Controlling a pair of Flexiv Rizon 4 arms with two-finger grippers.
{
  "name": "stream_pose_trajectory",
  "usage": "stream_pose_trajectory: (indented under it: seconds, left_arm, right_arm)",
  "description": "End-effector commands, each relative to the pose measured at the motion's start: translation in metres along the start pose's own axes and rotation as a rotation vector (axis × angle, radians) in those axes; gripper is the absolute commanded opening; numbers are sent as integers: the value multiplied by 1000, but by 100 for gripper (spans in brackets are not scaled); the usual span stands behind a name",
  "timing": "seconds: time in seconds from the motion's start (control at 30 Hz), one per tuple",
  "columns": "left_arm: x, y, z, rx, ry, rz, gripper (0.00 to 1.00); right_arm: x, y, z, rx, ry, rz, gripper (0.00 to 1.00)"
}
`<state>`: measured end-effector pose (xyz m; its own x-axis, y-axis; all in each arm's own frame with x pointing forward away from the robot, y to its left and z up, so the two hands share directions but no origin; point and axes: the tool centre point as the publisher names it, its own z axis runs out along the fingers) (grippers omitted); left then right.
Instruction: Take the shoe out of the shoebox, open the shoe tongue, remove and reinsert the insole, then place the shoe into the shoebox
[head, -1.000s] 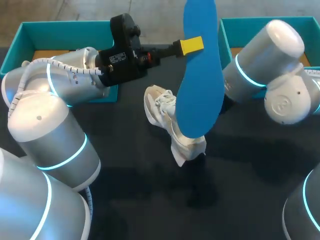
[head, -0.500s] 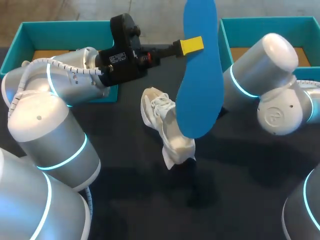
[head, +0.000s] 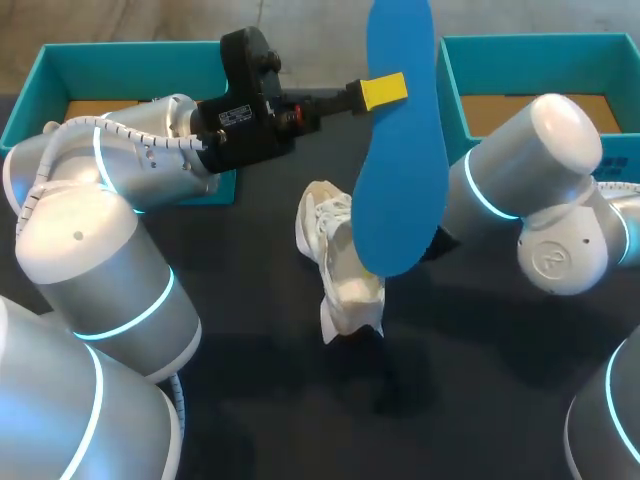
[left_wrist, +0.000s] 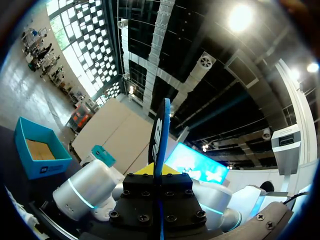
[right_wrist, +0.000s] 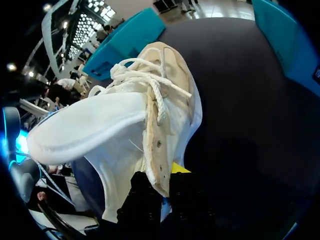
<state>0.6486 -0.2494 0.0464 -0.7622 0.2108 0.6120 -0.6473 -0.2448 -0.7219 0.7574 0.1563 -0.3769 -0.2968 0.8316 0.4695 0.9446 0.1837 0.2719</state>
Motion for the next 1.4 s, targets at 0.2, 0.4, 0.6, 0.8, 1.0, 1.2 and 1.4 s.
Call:
stream_pose_trajectory:
  seconds: [0.2, 0.4, 0.6, 0.8, 1.0, 1.2, 1.4]
  left_arm:
    - [0, 1, 1, 5, 0, 1, 0]
    - [0, 1, 1, 5, 0, 1, 0]
    - [0, 1, 1, 5, 0, 1, 0]
    - [0, 1, 1, 5, 0, 1, 0]
    - [0, 1, 1, 5, 0, 1, 0]
    - [0, 1, 1, 5, 0, 1, 0]
    - [0, 1, 1, 5, 0, 1, 0]
  right_arm:
    - [-3, -2, 4, 48, -28, 31, 0]
    - [-10, -2, 9, 63, -41, 51, 0]
    - [-8, -2, 12, 72, -40, 65, 0]
    - [-4, -1, 8, 76, -48, 58, 98]
    - [4, -1, -4, 65, -61, 61, 100]
    - [12, -4, -26, 43, -69, 55, 100]
    - [26, -7, -50, 9, -80, 46, 100]
